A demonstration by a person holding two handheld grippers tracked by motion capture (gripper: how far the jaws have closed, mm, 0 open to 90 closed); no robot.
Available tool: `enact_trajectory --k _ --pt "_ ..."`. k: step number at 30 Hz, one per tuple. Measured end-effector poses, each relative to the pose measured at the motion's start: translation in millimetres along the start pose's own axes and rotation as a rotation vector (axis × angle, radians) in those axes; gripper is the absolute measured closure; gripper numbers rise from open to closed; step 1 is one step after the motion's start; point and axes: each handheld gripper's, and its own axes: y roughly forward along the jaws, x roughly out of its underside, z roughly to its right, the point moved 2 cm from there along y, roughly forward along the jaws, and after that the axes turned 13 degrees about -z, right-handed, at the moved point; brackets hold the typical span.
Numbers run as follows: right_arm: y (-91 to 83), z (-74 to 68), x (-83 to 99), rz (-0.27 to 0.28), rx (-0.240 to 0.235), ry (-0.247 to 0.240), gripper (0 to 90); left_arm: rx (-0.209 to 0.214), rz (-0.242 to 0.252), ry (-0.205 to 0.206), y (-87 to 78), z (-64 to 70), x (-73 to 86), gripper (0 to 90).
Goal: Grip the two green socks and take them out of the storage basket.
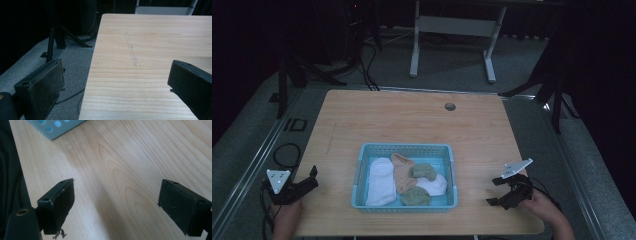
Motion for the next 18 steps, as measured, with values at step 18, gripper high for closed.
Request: enact_trajectory --k 18 --pt "-17.8 -18.5 -48.9 -0.001 -0.007 -0.086 14.0 0.001 -0.001 -0.001 0.2 0.0 -0.1 0.3"
